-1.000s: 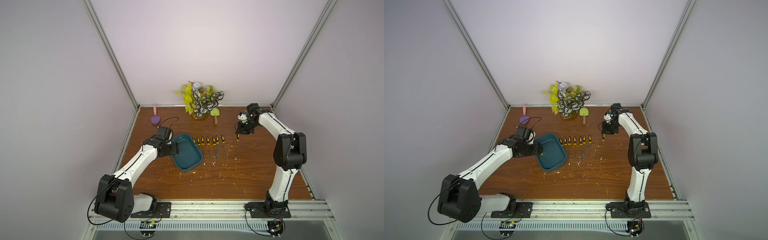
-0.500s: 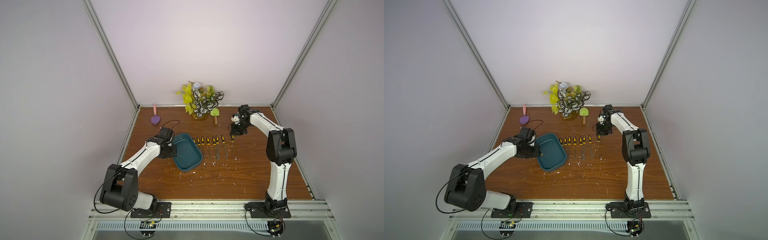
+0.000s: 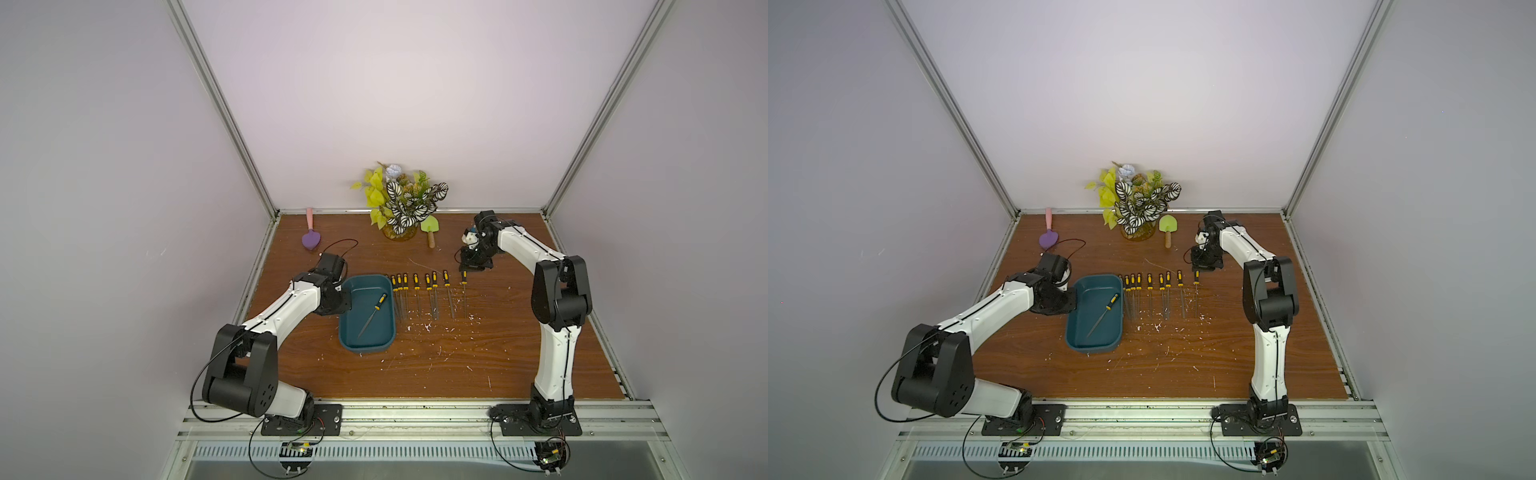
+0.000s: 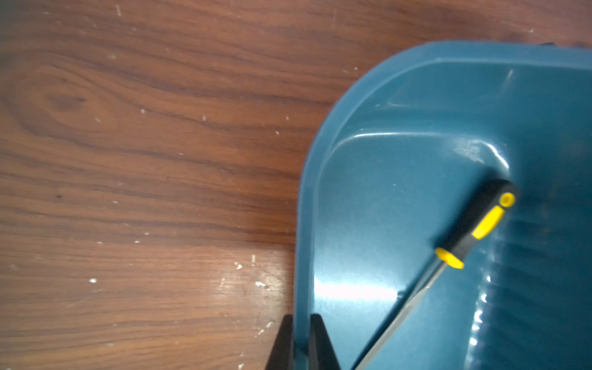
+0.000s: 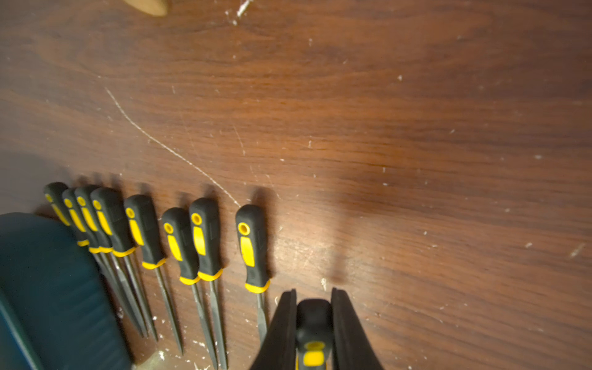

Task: Take the file tool out of the storage box
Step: Move the storage box to the center of the board.

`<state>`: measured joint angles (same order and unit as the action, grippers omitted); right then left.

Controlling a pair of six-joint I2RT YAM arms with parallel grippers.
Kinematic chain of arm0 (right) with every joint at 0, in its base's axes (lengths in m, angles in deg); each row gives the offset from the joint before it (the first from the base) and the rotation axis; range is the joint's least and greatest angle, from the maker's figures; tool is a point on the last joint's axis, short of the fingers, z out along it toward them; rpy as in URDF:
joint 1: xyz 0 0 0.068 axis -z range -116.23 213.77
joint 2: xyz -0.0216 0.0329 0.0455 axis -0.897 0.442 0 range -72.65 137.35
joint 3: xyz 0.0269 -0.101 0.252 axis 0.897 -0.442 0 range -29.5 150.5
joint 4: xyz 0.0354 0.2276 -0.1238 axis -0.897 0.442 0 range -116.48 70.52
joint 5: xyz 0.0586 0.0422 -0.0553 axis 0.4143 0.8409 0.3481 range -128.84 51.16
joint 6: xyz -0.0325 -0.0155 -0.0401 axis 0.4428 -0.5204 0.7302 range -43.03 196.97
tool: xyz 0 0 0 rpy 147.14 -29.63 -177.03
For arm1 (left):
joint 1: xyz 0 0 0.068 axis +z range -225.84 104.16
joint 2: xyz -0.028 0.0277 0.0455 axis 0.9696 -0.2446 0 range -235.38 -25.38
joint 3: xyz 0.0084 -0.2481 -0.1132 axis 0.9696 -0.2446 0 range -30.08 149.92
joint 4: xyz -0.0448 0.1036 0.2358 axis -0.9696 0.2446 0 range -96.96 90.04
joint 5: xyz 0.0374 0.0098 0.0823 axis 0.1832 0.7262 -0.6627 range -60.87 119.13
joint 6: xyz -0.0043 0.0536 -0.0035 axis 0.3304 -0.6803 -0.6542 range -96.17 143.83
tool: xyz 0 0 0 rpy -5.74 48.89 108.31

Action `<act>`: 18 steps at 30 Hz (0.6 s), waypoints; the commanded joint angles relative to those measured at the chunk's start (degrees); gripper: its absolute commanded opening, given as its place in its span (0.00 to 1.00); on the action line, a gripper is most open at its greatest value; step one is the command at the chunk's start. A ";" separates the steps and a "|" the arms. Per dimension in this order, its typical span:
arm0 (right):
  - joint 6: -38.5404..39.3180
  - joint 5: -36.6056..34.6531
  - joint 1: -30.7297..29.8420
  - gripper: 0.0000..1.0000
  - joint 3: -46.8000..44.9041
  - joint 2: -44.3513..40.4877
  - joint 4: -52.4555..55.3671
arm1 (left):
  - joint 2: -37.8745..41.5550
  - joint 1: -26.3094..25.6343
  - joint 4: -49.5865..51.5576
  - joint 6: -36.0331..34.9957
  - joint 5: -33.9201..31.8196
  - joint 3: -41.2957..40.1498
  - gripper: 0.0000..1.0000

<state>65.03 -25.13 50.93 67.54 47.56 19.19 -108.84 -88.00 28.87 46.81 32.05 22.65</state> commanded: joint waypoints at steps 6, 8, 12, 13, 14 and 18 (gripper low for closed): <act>-2.46 -3.79 -1.64 0.03 1.85 1.10 -0.75 | -3.32 3.68 3.46 -4.35 -6.66 6.10 0.00; -2.81 -4.37 -1.92 0.05 3.00 2.14 -0.54 | -4.68 3.73 3.36 -5.28 -7.47 7.32 0.00; -3.74 -5.16 -2.28 0.06 5.10 3.66 -0.56 | -7.69 4.00 3.32 -7.49 -9.05 9.81 0.00; -3.87 -5.41 -2.40 0.06 5.65 4.08 -0.54 | -8.36 4.08 3.28 -8.16 -9.45 10.29 0.00; -4.11 -5.68 -2.50 0.07 6.11 4.37 -0.43 | -8.96 4.24 3.28 -8.64 -9.46 10.72 0.00; -4.84 -6.48 -2.83 0.09 7.88 5.84 -0.31 | -10.78 5.26 3.19 -11.19 -9.50 12.04 0.00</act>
<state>61.46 -29.67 48.46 72.74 53.44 19.23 -118.96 -84.07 30.78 38.60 24.85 33.21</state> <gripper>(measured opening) 0.186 0.095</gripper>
